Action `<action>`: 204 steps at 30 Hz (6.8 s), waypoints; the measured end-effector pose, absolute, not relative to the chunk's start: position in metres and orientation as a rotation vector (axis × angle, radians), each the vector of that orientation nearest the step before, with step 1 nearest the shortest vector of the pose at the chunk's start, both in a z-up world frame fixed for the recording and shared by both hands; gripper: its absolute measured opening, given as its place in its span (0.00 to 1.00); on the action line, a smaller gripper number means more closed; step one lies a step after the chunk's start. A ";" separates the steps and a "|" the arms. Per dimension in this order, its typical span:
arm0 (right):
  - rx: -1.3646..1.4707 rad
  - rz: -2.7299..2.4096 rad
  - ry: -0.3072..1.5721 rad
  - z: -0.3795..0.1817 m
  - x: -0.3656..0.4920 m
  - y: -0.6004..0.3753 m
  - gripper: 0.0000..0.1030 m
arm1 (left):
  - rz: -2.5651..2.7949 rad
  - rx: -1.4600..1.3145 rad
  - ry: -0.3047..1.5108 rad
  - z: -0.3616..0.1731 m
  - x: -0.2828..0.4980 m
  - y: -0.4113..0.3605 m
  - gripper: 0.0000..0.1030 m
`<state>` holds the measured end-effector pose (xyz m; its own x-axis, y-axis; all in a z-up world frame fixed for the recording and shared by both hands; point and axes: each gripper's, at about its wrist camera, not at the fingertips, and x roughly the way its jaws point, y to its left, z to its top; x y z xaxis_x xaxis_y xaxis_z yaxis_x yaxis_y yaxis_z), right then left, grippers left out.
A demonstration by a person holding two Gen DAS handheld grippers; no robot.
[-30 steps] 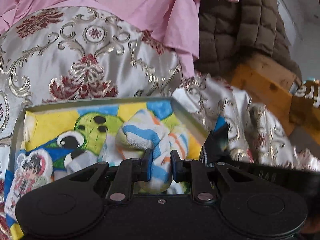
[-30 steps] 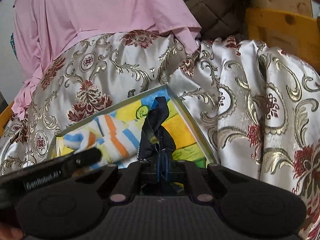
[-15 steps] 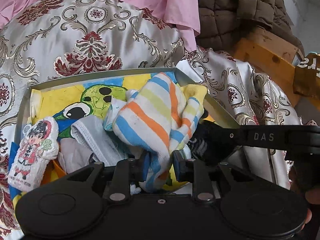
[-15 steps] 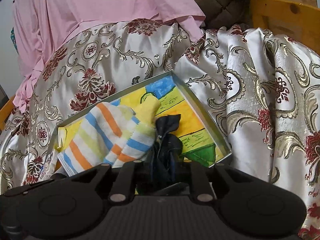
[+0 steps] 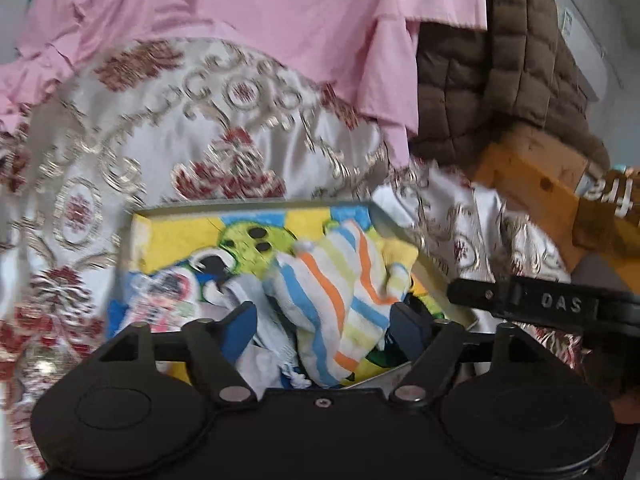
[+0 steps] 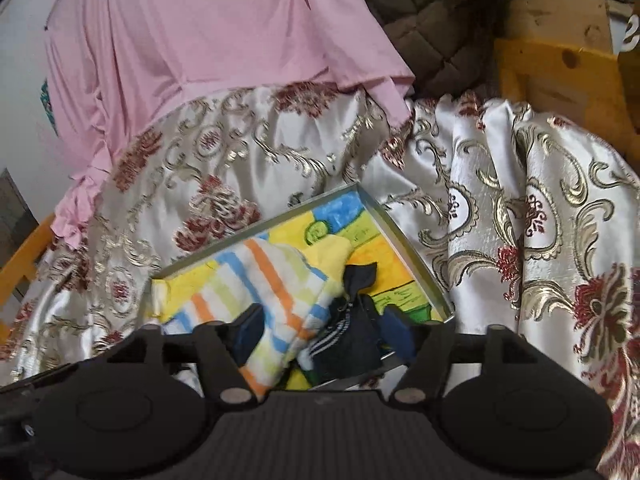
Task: Organize soft objects
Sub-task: 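Lower the striped towel and dark cloth into the tray and open both grippers, then withdraw both grippers from the tray back toward the remaining items, then grasp the grey burlap pouch with the left gripper while the right gripper grasps the white cloth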
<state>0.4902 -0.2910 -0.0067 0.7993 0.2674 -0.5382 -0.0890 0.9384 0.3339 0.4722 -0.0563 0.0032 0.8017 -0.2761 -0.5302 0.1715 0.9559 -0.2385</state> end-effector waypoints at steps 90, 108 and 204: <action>-0.274 0.298 0.747 -0.032 0.182 -0.166 1.00 | 0.061 -0.117 0.856 -0.003 0.188 0.065 0.99; -0.197 0.356 0.554 -0.030 0.214 -0.163 1.00 | 0.066 -0.095 0.821 -0.011 0.229 0.074 0.99; 0.009 0.553 0.747 -0.088 0.366 -0.103 0.73 | -0.193 -0.359 0.854 -0.073 0.333 0.123 0.72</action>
<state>0.3656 -0.1026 -0.0881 0.5978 0.4800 -0.6420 -0.4738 0.8576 0.2000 0.3328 0.1232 -0.0734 0.6444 -0.3074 -0.7002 0.0233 0.9231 -0.3839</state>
